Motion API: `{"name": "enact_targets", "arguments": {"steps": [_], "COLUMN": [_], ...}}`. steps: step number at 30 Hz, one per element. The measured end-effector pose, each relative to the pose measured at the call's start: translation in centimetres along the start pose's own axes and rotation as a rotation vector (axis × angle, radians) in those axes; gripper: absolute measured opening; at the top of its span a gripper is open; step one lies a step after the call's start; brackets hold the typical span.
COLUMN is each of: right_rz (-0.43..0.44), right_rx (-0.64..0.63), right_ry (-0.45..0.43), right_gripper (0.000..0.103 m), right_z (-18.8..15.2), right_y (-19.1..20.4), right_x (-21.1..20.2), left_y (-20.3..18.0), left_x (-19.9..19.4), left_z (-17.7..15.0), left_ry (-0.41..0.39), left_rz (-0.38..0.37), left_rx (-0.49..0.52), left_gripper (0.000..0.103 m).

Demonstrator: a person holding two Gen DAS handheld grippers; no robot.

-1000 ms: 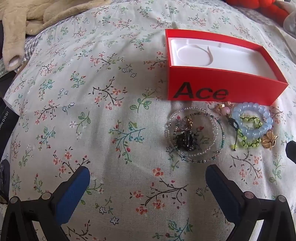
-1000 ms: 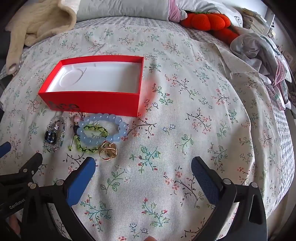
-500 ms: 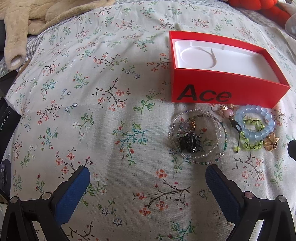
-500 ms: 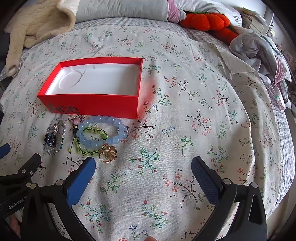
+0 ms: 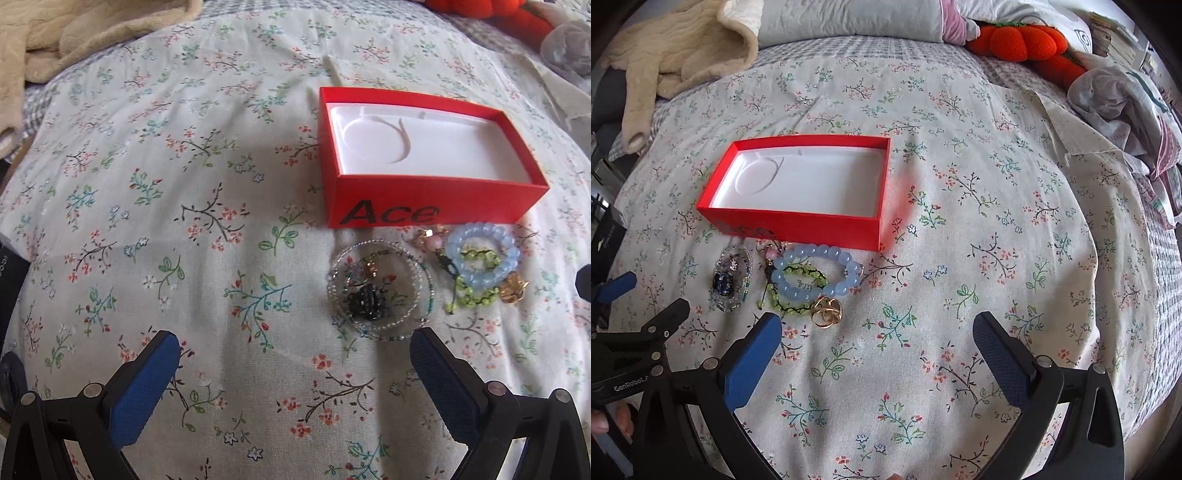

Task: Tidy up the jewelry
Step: 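Grasp the clear beaded bracelet with the left tool while the right tool grasps the pale blue bead bracelet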

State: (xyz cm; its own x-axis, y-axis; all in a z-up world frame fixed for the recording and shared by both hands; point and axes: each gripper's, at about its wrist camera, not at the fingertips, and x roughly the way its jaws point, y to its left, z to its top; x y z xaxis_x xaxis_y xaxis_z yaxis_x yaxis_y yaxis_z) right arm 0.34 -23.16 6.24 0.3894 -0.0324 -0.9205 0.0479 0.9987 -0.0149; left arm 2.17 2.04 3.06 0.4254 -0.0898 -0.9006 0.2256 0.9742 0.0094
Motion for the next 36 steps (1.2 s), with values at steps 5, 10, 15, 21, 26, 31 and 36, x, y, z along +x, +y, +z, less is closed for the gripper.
{"name": "enact_targets", "arguments": {"steps": [5, 10, 15, 21, 26, 31, 36], "right_rz": [0.122, 0.238, 0.243, 0.304, 0.296, 0.266, 0.202], "right_rx": [0.078, 0.183, 0.230, 0.239, 0.215, 0.175, 0.114], "right_ry": [0.043, 0.110, 0.114, 0.126, 0.139, 0.142, 0.128], "right_gripper": [0.093, 0.057, 0.044, 0.032, 0.029, 0.026, 0.020], "right_z": [1.8, 2.0, 3.2, 3.7, 4.1, 4.1, 4.1], "right_y": [-1.2, -2.9, -4.0, -4.2, -3.6, -2.2, -0.8], "right_x": [0.5, 3.8, 6.0, 8.0, 9.1, 9.8, 10.0], "left_y": [1.0, 3.6, 4.3, 3.7, 3.0, 2.1, 1.2], "left_x": [0.4, 3.7, 6.1, 8.2, 9.0, 9.4, 9.9], "left_z": [1.7, 2.1, 3.6, 4.2, 4.9, 5.1, 5.4], "left_ry": [0.030, 0.126, 0.155, 0.191, 0.201, 0.203, 0.223], "left_rz": [-0.059, -0.211, -0.303, -0.370, -0.389, -0.375, -0.403], "left_rx": [-0.016, -0.171, -0.242, -0.235, -0.210, -0.189, -0.198], "left_gripper": [0.089, 0.063, 0.042, 0.025, 0.023, 0.017, 0.014]}}
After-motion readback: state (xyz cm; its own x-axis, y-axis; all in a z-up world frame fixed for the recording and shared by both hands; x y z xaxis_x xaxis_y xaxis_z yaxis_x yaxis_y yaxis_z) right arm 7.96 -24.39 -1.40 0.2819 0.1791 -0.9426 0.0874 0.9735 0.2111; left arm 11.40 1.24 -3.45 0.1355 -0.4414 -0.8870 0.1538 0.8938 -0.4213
